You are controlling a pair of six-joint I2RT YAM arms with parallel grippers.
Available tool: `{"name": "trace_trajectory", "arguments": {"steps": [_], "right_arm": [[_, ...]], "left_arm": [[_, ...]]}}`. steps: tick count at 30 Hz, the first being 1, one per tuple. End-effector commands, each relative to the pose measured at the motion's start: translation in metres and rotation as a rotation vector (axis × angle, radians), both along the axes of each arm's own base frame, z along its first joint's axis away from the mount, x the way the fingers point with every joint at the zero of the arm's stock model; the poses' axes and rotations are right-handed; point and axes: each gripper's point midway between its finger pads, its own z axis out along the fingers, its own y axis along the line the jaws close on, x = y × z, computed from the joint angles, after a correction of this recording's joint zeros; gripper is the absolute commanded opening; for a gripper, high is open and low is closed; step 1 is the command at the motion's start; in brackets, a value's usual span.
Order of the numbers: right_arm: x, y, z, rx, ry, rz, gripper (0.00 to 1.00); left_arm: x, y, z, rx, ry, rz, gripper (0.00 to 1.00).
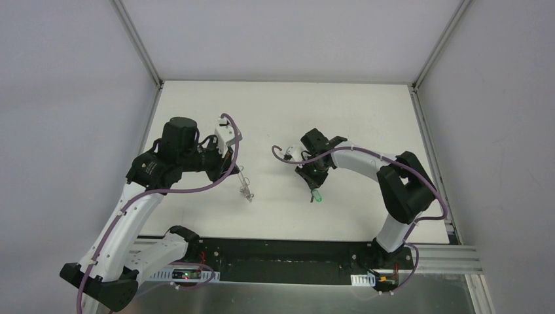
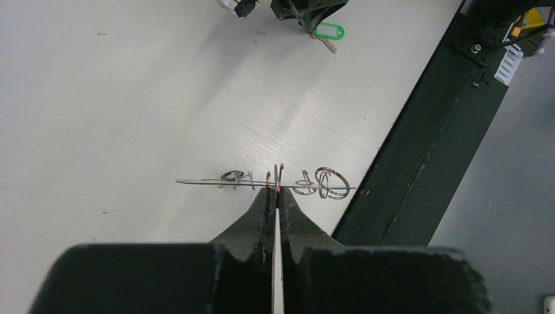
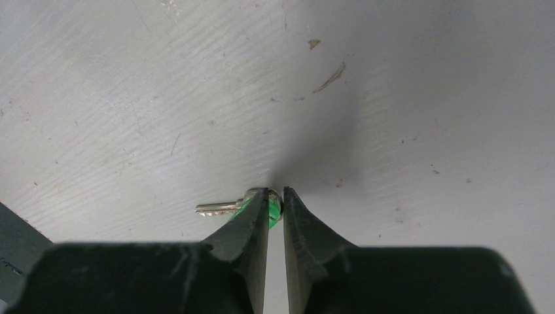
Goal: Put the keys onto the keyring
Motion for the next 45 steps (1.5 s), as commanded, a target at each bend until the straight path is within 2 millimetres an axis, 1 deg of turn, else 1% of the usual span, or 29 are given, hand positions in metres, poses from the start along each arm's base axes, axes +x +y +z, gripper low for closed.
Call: {"name": "trace_trajectory", "arguments": {"steps": [1,15,27,36,45], "right_arm": [[-0.001,0.000,0.012,0.025,-0.014,-0.022,0.16],[-0.003,-0.004,0.018,0.025,-0.018,-0.026,0.14],[-0.009,-0.005,0.012,0.029,0.020,-0.026,0.12],[-0.011,-0.001,0.021,0.065,0.036,-0.036,0.12],[-0.019,0.007,0.029,0.119,0.085,-0.039,0.12]], "left_arm": [[0.001,-0.002,0.008,-0.024,-0.047,-0.018,0.00],[0.001,-0.002,0.008,-0.025,-0.048,-0.016,0.00],[0.001,-0.001,0.007,-0.024,-0.052,-0.016,0.00],[0.001,-0.002,0.007,-0.025,-0.049,-0.017,0.00],[0.001,-0.002,0.006,-0.026,-0.047,-0.018,0.00]]}}
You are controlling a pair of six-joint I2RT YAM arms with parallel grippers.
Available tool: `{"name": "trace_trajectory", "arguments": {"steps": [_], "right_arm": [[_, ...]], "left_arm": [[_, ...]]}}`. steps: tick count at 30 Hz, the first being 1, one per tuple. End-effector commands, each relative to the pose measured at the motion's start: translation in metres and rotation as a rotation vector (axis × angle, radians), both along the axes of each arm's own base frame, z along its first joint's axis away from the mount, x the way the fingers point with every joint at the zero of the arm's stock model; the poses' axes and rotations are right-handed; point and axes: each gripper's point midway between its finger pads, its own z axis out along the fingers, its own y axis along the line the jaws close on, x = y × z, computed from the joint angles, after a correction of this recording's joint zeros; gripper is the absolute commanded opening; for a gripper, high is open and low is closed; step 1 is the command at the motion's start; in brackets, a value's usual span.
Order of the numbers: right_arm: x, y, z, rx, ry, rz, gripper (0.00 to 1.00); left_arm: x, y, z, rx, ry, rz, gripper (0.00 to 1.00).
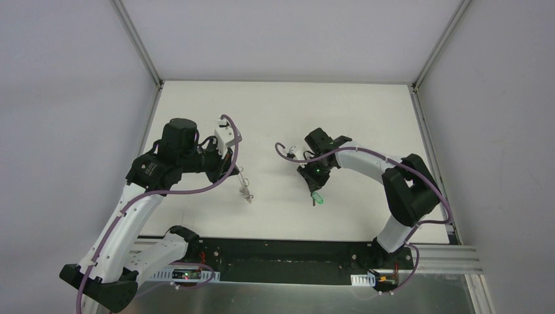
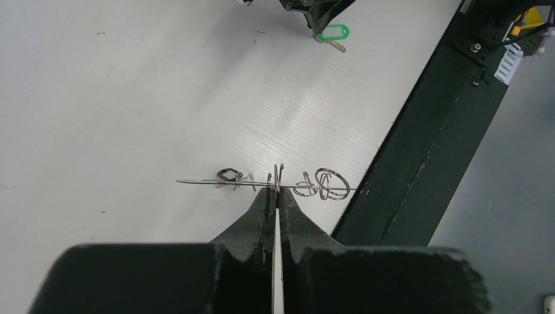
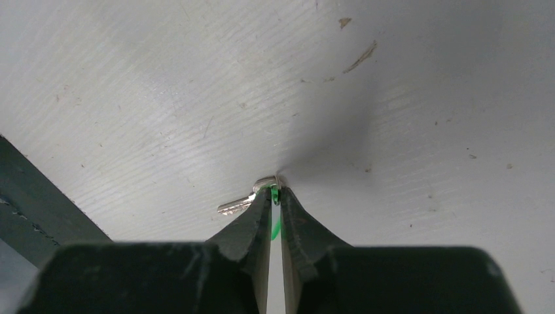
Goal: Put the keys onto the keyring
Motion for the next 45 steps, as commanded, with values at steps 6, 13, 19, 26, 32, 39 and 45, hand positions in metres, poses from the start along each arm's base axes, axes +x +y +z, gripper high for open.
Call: {"name": "trace_trajectory", "arguments": {"steps": [6,13,19,26,32,39,45], "right_arm": [[-0.009,0.009,0.022,0.077,0.032,-0.006,0.12],[-0.007,0.005,0.016,0.057,0.027,-0.008,0.16],[-0.004,0.001,0.016,0.044,-0.004,0.018,0.22],[-0.009,-0.004,0.017,0.042,-0.059,0.108,0.35],[-0.007,-0.007,0.009,-0.006,-0.096,0.169,0.38],[-0.005,-0.001,0.004,-0.028,-0.102,0.218,0.38],[-0.007,0.001,0.000,-0.041,-0.086,0.236,0.39]], "left_arm": [[0.003,-0.003,0.009,-0.026,-0.049,-0.017,0.00],[0.003,-0.003,0.008,-0.027,-0.047,-0.019,0.00],[0.002,-0.003,0.008,-0.027,-0.049,-0.018,0.00],[0.004,-0.003,0.008,-0.024,-0.045,-0.017,0.00],[0.004,-0.003,0.008,-0.020,-0.044,-0.014,0.00],[0.004,-0.003,0.008,-0.019,-0.044,-0.013,0.00],[0.004,-0.002,0.009,-0.020,-0.049,-0.013,0.00]]}}
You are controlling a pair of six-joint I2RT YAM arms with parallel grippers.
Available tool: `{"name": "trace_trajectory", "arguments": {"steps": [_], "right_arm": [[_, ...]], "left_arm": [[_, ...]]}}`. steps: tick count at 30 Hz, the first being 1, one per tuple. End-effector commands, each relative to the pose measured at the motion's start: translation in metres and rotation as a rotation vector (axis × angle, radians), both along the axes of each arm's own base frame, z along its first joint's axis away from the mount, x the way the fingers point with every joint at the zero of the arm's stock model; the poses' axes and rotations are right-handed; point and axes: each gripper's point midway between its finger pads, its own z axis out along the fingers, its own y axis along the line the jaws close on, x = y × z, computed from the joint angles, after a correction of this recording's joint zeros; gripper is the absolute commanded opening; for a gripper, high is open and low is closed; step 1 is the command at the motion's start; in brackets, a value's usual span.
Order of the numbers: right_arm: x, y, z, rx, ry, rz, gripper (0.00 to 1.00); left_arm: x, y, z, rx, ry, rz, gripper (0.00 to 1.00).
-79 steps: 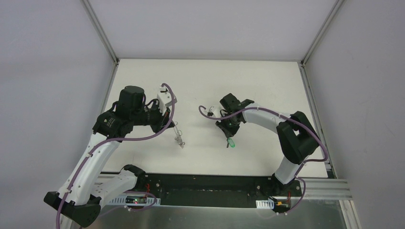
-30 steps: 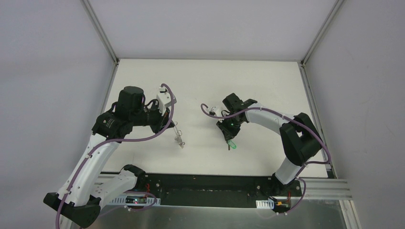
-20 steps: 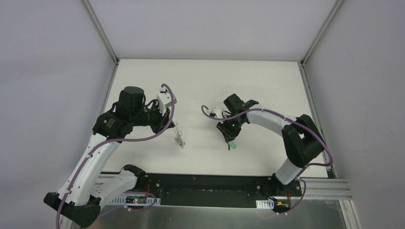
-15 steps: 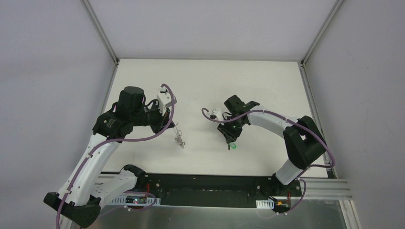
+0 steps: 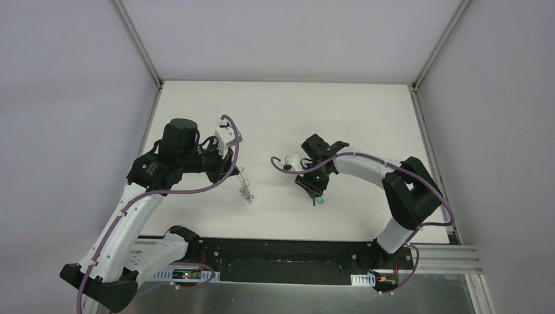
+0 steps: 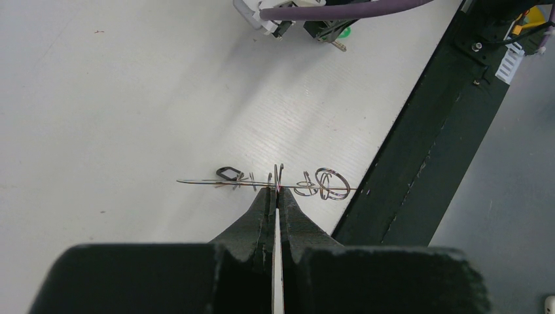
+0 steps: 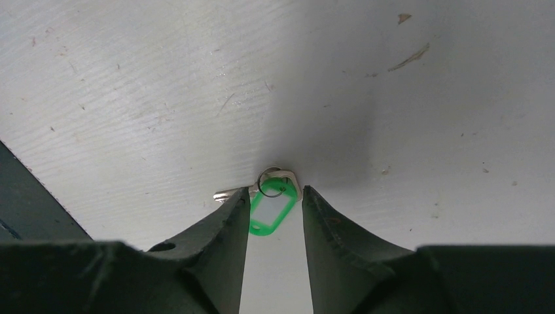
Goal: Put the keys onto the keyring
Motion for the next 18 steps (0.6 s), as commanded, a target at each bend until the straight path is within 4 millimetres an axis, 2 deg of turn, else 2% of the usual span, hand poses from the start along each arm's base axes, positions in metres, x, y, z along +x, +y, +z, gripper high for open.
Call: {"name": "trace_trajectory", "arguments": {"steps": [1,8,18], "right_arm": [[0.0044,0.0053,0.0042,-0.005,-0.017,0.038,0.39],[0.0044,0.0077,0.0011,-0.008,-0.020,0.044,0.37],[0.0065,0.0091,0.0007,-0.012,-0.017,0.039,0.17]], "left_arm": [[0.0030,-0.0018,0.0112,-0.021,-0.052,-0.013,0.00],[0.0025,-0.0017,0.0109,-0.021,-0.050,-0.014,0.00],[0.0021,-0.0013,0.0104,-0.020,-0.051,-0.012,0.00]]}}
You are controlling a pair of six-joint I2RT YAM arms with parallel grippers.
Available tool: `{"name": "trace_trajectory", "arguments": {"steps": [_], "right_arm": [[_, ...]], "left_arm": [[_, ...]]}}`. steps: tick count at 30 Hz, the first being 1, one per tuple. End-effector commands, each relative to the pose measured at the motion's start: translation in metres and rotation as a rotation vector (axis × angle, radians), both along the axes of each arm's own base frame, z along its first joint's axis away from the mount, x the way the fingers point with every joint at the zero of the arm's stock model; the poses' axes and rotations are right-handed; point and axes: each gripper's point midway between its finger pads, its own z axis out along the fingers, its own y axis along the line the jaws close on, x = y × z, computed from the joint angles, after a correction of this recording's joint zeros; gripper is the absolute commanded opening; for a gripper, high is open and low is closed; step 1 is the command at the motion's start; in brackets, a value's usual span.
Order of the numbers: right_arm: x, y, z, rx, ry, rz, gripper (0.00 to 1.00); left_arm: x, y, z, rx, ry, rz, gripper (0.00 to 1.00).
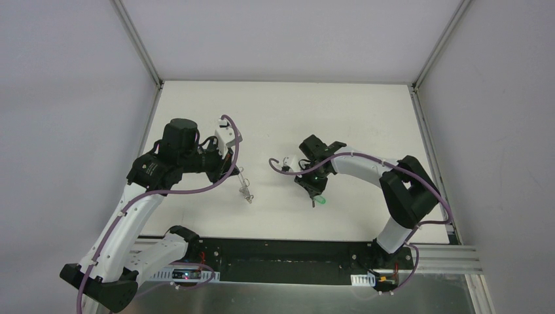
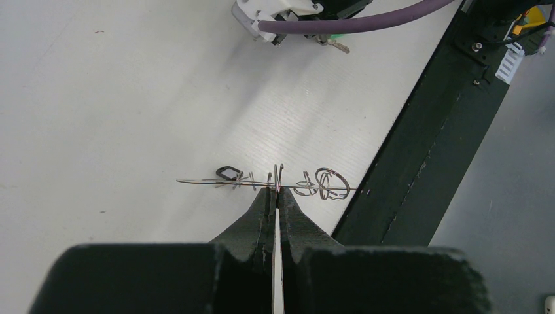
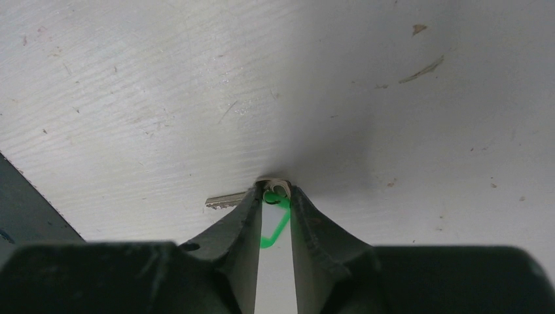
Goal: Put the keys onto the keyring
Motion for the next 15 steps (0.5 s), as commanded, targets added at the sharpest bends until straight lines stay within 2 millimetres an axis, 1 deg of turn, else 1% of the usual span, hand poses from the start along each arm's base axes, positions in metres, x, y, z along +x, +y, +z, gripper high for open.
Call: {"name": "trace_trajectory", "arguments": {"steps": [1,8,15], "right_arm": [[0.0063,0.0059,0.0057,0.001,-0.014,0.016,0.16],[0.0066,0.0076,0.0077,0.006,-0.009,0.015,0.12],[0.0063,0.0035,0.0049,-0.012,-0.009,0.013,0.12]], "left_arm": [[0.0021,-0.0015,0.0101,-0.021,-0.050,-0.014,0.00],[0.0016,-0.0012,0.0104,-0.021,-0.054,-0.014,0.00],[0.0020,-0.0015,0.0095,-0.021,-0.051,-0.014,0.00]]}}
